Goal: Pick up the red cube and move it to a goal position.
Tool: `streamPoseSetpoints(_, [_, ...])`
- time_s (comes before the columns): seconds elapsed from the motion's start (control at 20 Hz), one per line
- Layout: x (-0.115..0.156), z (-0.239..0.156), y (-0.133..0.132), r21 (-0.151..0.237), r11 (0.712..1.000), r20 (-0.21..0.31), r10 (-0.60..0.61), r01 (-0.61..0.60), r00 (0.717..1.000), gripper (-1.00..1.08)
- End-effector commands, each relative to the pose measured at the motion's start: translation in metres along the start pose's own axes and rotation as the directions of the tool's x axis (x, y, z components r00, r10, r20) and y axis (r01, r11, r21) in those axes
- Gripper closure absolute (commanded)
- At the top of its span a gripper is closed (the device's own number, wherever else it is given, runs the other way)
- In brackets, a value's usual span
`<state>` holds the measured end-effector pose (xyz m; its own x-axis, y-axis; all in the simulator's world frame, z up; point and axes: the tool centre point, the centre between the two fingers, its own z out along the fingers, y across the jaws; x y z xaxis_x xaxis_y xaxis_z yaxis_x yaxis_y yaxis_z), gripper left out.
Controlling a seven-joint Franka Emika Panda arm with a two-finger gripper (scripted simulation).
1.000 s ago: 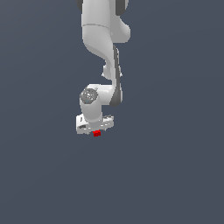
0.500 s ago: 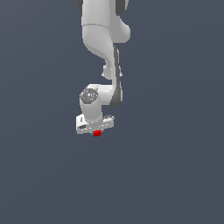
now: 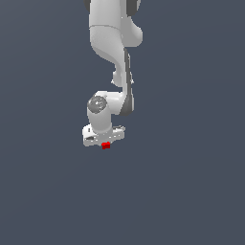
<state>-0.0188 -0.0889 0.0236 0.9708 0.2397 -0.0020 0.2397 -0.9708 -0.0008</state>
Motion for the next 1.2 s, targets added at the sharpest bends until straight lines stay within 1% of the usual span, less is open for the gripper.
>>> streamPoseSetpoints(0.0, [0.001, -0.007, 0.000, -0.001, 1.000, -0.002, 0.000, 0.000, 1.000, 1.08])
streamPoseSetpoints(0.2, [0.003, -0.027, 0.001, -0.001, 1.000, -0.002, 0.000, 0.000, 1.000, 1.08])
streamPoseSetpoints(0.45, [0.007, -0.066, 0.002, -0.001, 1.000, -0.002, 0.000, 0.000, 1.000, 1.08])
streamPoseSetpoints(1.15, [0.023, -0.221, 0.007, -0.001, 1.000, -0.002, 0.000, 0.000, 1.000, 1.08])
